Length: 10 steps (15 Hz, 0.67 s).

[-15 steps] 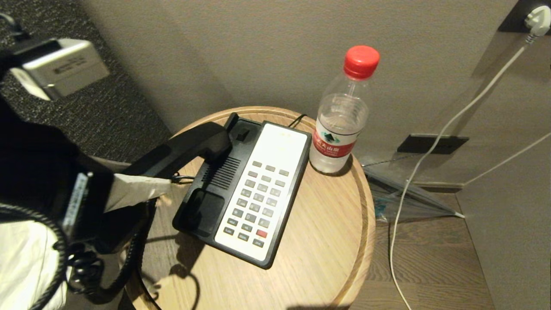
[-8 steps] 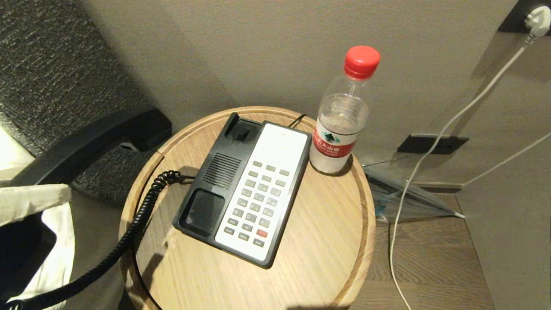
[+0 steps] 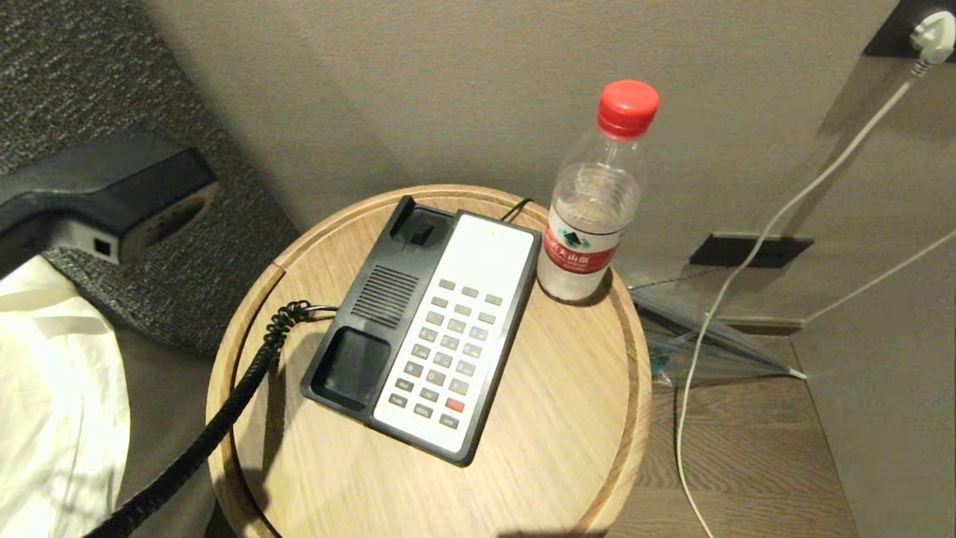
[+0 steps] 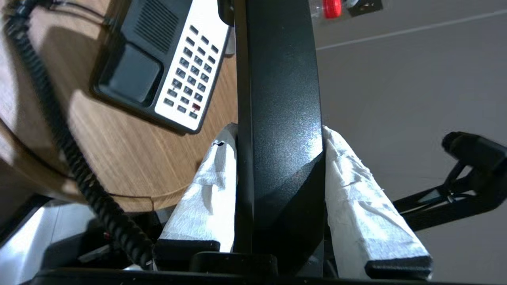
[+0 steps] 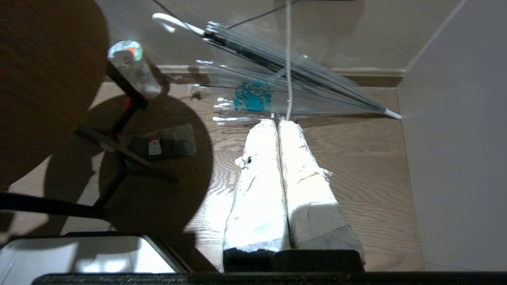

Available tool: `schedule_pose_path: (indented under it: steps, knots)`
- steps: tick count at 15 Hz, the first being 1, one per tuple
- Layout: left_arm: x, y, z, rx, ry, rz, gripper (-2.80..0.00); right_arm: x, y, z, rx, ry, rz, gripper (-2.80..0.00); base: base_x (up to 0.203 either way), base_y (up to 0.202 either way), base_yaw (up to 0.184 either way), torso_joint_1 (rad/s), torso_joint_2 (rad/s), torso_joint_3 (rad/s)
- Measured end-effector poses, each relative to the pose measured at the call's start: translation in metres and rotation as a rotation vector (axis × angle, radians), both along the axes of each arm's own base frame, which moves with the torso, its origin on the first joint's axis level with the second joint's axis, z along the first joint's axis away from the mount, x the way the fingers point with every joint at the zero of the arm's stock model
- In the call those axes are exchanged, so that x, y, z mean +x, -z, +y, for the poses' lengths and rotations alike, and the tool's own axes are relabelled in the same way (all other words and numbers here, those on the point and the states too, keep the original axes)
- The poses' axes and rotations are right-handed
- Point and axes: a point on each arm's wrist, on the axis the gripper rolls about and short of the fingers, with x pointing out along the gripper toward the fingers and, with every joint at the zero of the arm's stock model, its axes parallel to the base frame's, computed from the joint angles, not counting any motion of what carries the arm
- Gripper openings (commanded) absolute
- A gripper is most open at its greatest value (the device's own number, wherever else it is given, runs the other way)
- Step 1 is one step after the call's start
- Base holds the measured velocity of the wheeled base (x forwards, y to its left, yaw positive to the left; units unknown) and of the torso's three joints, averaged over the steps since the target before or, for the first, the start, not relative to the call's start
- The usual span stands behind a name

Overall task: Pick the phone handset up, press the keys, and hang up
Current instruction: Dial the number

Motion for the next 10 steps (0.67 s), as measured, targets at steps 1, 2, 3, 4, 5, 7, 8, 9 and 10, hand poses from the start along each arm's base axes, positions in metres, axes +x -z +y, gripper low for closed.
schedule_pose_path:
  steps: [1,2,3,4,5,7,8,9,10]
  knots:
    - [0.0,0.009,0.0,0.001,-0.001,0.001,-2.8,0.0,0.0,0.0,-0.001,0.0,0.0,-2.8,0.0,0.0,0.0,0.0,0.0,0.0]
    - [0.001,0.019,-0.001,-0.004,-0.011,-0.005,-2.8,0.0,0.0,0.0,-0.001,0.0,0.0,-2.8,0.0,0.0,0.0,0.0,0.0,0.0]
    - [0.002,0.026,-0.003,-0.016,-0.023,-0.017,-2.8,0.0,0.0,0.0,-0.001,0.0,0.0,-2.8,0.0,0.0,0.0,0.0,0.0,0.0]
    - [0.003,0.034,-0.004,-0.028,-0.021,-0.029,-2.8,0.0,0.0,0.0,-0.001,0.0,0.0,-2.8,0.0,0.0,0.0,0.0,0.0,0.0]
    - [0.003,0.04,-0.004,-0.044,-0.017,-0.044,-2.8,0.0,0.0,0.0,-0.003,0.0,0.0,-2.8,0.0,0.0,0.0,0.0,0.0,0.0]
    - [0.0,0.053,-0.001,-0.058,-0.05,-0.059,-2.8,0.0,0.0,0.0,-0.003,0.0,0.0,-2.8,0.0,0.0,0.0,0.0,0.0,0.0]
    - [-0.002,0.056,0.0,-0.069,-0.063,-0.067,-2.8,0.0,0.0,0.0,-0.003,0.0,0.001,-2.8,0.0,0.0,0.0,0.0,0.0,0.0]
    - [-0.003,0.06,0.001,-0.088,-0.072,-0.073,-2.8,0.0,0.0,0.0,-0.003,0.0,0.005,-2.8,0.0,0.0,0.0,0.0,0.0,0.0]
    - [-0.004,0.064,0.001,-0.094,-0.076,-0.072,-2.8,0.0,0.0,0.0,-0.003,0.0,0.005,-2.8,0.0,0.0,0.0,0.0,0.0,0.0]
